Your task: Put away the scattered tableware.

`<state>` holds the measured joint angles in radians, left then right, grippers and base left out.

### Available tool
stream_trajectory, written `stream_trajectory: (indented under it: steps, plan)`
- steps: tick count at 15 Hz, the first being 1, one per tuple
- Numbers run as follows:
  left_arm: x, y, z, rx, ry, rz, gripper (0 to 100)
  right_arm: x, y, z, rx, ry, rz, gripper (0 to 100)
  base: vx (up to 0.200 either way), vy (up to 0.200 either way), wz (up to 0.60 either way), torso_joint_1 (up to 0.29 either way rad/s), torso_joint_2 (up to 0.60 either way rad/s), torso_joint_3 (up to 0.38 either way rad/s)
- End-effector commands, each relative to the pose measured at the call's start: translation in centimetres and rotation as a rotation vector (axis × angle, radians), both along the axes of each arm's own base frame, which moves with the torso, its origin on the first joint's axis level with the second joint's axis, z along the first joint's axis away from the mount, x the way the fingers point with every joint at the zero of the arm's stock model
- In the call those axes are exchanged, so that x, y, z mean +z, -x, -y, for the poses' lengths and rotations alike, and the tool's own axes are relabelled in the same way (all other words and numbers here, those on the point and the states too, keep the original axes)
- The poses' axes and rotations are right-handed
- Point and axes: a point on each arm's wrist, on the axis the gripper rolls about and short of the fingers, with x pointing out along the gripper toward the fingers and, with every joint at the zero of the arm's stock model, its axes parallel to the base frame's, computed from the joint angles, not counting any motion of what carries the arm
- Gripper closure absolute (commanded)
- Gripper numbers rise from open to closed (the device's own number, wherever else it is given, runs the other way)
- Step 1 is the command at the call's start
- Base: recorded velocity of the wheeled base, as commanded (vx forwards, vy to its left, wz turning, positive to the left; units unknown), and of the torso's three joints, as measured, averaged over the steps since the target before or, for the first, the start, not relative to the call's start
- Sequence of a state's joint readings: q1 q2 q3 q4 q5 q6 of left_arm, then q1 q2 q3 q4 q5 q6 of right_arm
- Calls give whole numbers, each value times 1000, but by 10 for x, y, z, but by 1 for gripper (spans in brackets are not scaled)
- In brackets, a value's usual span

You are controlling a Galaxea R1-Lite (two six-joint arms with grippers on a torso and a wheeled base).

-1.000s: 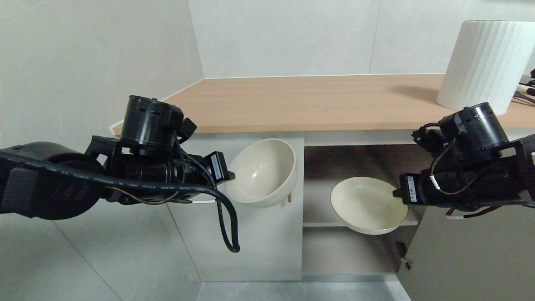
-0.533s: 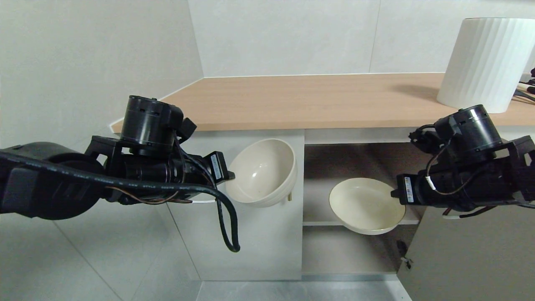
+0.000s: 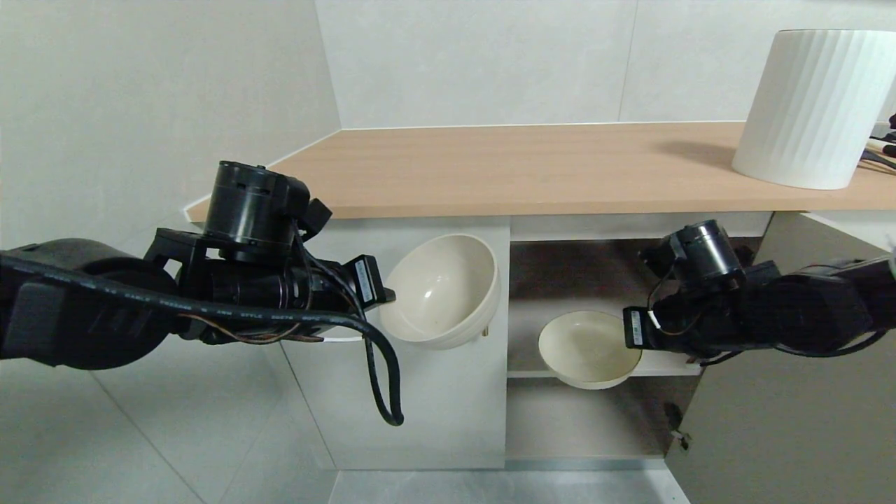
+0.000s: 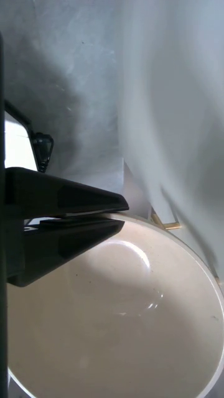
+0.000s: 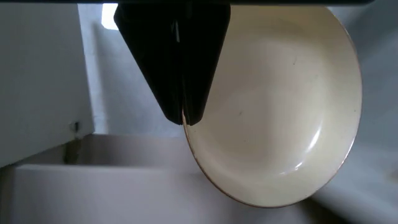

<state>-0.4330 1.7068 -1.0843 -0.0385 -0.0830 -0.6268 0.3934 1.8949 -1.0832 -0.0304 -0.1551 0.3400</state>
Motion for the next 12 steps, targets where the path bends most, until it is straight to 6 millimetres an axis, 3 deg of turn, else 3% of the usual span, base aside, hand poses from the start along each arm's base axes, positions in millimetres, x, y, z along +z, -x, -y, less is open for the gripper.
stream_trajectory:
  steps: [1, 3, 7, 12]
  plan:
    - [-1, 0, 0, -1, 0, -2, 100, -58, -30, 0, -60, 47, -58, 100, 0, 0, 0, 0, 0, 0]
    - [-1, -1, 1, -1, -1, -3, 100, -91, -50, 4, -110, 28, -48, 100, 0, 0, 0, 0, 0, 0]
    - [-3, -1, 2, -2, -4, -9, 100, -134, -77, 17, -192, 36, 0, 100, 0, 0, 0, 0, 0, 0]
    - [-3, 1, 5, -15, -5, -10, 100, -154, -100, 23, -288, 34, 16, 100, 0, 0, 0, 0, 0, 0]
